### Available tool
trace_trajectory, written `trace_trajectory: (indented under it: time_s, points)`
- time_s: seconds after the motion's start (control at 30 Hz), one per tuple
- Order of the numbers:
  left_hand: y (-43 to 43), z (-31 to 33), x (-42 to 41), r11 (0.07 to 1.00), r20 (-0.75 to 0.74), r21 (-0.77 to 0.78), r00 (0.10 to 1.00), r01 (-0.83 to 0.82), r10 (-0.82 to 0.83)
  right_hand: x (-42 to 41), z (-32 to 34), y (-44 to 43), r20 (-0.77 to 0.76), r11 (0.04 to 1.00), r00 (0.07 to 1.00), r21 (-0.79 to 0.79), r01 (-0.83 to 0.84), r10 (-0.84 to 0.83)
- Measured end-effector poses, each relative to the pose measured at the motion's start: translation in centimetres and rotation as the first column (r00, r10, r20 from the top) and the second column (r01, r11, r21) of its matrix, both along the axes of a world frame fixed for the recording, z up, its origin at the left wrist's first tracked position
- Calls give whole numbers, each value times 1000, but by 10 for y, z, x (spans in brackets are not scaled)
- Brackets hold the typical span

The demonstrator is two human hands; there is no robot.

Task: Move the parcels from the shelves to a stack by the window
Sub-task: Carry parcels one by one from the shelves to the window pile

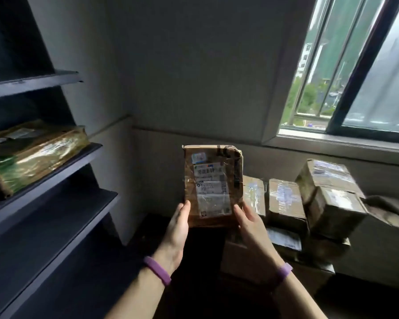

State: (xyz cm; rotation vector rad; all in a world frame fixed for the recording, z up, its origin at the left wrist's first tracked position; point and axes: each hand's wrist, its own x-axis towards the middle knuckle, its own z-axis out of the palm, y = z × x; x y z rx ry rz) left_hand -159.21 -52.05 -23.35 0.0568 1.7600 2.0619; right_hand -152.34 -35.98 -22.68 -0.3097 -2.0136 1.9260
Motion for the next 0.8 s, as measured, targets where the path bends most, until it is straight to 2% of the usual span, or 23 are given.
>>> trace_trajectory:
  time_s: [0.2, 0.4, 0.63, 0.8]
  points:
    - [94, 5, 30, 985, 2, 14, 986, 169, -169, 49, -7, 89, 9, 981, 984, 88, 175, -177]
    - [157, 5, 28, 953, -23, -23, 953, 301, -301, 65, -12, 142, 21, 947, 946, 19, 322, -322]
    - [231, 8, -6, 889, -152, 47, 883, 455, -443, 47, -14, 204, 26, 915, 916, -24, 402, -401]
    - [294, 2, -50, 842, -180, 73, 837, 535, -517, 14, -8, 251, -11, 879, 880, 28, 476, -476]
